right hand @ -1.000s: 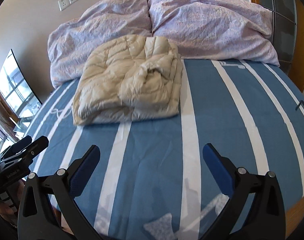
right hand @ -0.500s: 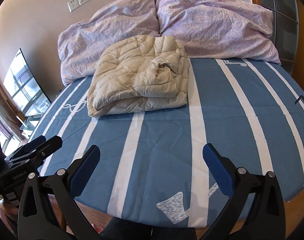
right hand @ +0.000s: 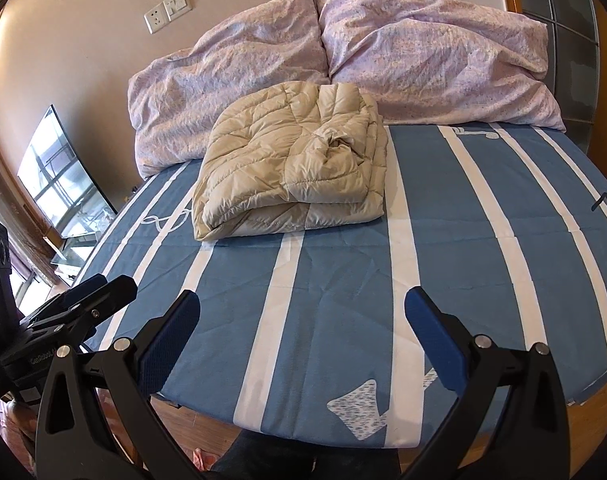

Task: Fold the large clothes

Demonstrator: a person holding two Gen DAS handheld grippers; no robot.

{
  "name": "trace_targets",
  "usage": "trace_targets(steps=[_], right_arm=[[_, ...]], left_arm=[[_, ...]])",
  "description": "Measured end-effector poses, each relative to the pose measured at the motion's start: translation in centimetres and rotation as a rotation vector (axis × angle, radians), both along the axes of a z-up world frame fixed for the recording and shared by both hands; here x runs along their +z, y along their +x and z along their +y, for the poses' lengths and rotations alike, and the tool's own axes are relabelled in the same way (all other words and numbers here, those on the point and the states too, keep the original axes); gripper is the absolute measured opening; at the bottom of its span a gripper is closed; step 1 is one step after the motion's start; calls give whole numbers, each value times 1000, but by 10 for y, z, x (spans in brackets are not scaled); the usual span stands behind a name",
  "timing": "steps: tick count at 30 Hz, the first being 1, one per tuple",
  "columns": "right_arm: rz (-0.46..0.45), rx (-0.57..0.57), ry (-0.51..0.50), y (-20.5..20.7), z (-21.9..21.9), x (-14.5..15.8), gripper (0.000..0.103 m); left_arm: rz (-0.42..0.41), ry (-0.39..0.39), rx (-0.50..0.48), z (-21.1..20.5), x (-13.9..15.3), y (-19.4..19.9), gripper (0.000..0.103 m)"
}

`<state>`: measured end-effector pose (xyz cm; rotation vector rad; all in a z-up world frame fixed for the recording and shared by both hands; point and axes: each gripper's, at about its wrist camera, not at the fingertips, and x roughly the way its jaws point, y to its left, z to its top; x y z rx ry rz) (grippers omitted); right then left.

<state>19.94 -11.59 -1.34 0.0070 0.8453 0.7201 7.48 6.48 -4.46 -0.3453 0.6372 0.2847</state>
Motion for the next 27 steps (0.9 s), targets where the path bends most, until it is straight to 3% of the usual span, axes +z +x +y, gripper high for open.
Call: trace_targets(steps=[27], right_arm=[[1, -7, 12, -2, -3, 2, 102]], left_arm=[[-5, -16, -21, -9, 3, 4, 101]])
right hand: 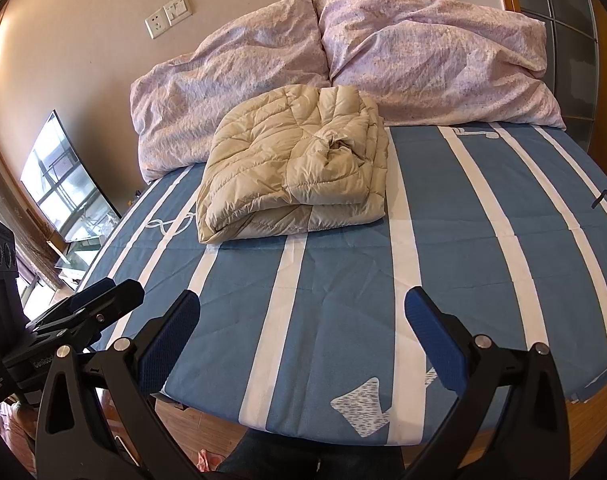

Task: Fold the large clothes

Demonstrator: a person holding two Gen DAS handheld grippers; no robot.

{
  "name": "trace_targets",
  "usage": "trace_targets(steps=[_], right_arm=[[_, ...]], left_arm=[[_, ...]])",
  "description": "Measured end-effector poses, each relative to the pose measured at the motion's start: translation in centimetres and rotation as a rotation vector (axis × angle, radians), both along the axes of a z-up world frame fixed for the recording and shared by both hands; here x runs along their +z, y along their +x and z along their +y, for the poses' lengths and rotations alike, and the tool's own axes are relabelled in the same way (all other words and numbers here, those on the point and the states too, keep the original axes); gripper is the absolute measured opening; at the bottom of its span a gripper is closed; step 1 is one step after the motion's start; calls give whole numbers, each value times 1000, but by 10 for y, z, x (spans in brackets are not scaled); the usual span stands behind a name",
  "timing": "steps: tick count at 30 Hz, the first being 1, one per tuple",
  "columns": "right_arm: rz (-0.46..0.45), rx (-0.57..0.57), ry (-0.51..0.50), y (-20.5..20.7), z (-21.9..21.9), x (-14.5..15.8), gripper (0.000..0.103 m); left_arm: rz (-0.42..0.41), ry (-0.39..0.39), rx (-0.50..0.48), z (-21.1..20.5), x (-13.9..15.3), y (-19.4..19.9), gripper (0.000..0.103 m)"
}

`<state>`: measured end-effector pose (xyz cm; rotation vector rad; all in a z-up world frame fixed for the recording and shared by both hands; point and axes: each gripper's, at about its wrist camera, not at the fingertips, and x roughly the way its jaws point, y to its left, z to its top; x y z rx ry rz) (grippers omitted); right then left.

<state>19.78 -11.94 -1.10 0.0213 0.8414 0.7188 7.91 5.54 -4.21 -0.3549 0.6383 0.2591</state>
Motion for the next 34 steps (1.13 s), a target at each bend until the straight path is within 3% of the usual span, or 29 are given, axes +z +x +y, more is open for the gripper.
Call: trace_targets(steps=[34], right_arm=[[6, -1, -3, 1, 2, -4, 102]], left_arm=[[1, -2, -2, 0, -2, 1, 101]])
